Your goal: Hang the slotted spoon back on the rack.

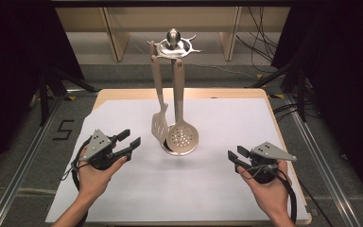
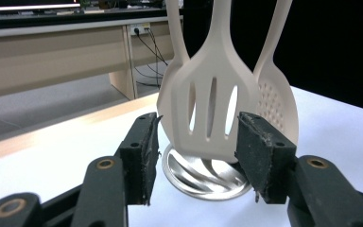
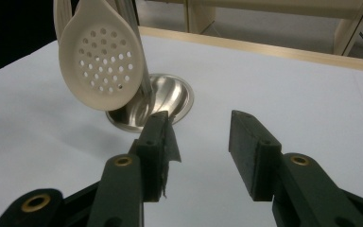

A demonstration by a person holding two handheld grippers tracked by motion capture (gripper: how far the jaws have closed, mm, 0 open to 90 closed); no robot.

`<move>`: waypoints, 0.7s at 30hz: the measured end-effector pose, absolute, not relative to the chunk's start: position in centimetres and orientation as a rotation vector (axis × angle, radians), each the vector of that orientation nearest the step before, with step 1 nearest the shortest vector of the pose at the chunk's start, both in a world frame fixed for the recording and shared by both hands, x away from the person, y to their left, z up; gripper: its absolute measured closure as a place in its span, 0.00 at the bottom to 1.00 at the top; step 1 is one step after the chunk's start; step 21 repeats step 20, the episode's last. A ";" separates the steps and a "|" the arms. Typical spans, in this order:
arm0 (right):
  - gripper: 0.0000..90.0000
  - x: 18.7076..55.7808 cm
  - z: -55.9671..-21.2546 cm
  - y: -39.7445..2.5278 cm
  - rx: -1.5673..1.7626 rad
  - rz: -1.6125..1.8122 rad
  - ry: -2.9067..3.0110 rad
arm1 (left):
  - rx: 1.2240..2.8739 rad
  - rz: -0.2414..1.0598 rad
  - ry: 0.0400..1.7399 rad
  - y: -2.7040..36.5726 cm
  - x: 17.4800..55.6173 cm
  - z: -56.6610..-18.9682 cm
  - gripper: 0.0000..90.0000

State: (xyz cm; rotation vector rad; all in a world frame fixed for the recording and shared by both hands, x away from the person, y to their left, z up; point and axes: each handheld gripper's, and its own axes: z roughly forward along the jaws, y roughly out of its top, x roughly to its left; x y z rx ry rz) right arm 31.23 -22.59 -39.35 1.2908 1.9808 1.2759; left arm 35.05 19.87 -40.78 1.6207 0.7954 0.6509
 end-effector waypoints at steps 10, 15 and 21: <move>0.66 31.4 -39.9 -23.9 1.320 1.268 1.951 | 1.633 0.659 0.833 20.3 35.5 -42.3 0.54; 0.65 31.6 -40.2 -24.3 1.322 1.272 1.960 | 1.641 0.656 0.843 20.5 35.6 -42.9 0.54; 0.65 31.5 -40.3 -24.2 1.360 1.273 1.952 | 1.652 0.666 0.863 20.6 35.4 -42.8 0.54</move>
